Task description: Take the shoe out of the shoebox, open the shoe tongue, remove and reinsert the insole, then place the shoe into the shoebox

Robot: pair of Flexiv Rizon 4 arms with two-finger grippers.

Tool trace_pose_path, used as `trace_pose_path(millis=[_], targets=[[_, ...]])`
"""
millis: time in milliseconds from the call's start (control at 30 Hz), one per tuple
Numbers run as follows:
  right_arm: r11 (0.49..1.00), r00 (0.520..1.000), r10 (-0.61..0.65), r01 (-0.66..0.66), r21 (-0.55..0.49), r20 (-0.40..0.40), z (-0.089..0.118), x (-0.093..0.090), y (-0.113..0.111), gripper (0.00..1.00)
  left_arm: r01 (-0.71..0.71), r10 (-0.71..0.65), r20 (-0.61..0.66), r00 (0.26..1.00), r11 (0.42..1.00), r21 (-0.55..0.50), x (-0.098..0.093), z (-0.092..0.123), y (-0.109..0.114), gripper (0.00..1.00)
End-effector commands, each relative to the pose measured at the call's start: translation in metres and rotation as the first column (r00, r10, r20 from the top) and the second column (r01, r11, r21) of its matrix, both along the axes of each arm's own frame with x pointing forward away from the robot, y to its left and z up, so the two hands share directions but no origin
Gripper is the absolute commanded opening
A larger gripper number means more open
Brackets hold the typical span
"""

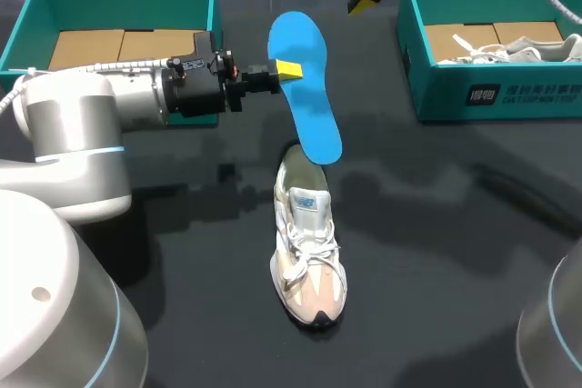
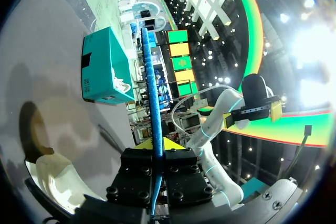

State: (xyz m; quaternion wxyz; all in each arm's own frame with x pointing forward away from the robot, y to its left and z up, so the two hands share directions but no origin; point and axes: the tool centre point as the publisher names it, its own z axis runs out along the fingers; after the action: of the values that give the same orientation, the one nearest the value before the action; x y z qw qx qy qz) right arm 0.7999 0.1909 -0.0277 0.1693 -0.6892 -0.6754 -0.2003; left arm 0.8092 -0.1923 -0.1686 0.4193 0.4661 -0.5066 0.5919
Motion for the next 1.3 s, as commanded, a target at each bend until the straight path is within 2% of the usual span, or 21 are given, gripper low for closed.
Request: trace_pose_path(millis=[33,100,400,467,633,700,900,1300], targets=[[0.917,0.999,0.011,-0.027,0.398,0.043,-0.014,0.005,-0.009,1.00,-0.001,0.001,0.000,1.000,1.000,-0.001,0.000,-0.001,0.000,0.00],[0.891,0.998,0.024,-0.051,0.452,0.066,-0.018,0.007,-0.013,1.00,-0.001,0.001,0.000,1.000,1.000,-0.001,0.000,-0.001,0.000,0.00],[0.833,0.998,-0.006,-0.027,0.552,0.057,-0.033,0.010,-0.028,1.00,-0.001,0.001,0.000,1.000,1.000,-0.001,0.000,-0.001,0.000,0.00],[0.815,0.997,-0.010,-0.033,0.579,0.071,-0.038,0.010,-0.031,1.00,-0.001,0.001,0.000,1.000,1.000,-0.001,0.000,-0.001,0.000,0.00],[0.779,0.999,-0.006,-0.023,0.626,0.044,-0.058,0.014,-0.032,1.00,-0.001,0.001,0.000,1.000,1.000,-0.001,0.000,-0.001,0.000,0.00],[0.750,0.998,0.002,-0.038,0.660,0.055,-0.064,0.015,-0.032,1.00,-0.001,0.001,0.000,1.000,1.000,-0.001,0.000,-0.001,0.000,0.00],[0.711,0.997,0.011,-0.059,0.701,0.073,-0.078,0.013,-0.036,1.00,-0.001,0.001,0.000,1.000,1.000,-0.001,0.000,-0.001,0.000,0.00],[0.678,1.000,0.007,-0.023,0.735,0.025,-0.099,0.010,-0.057,1.00,-0.001,0.001,0.000,1.000,1.000,-0.001,0.000,-0.001,0.000,0.00]])
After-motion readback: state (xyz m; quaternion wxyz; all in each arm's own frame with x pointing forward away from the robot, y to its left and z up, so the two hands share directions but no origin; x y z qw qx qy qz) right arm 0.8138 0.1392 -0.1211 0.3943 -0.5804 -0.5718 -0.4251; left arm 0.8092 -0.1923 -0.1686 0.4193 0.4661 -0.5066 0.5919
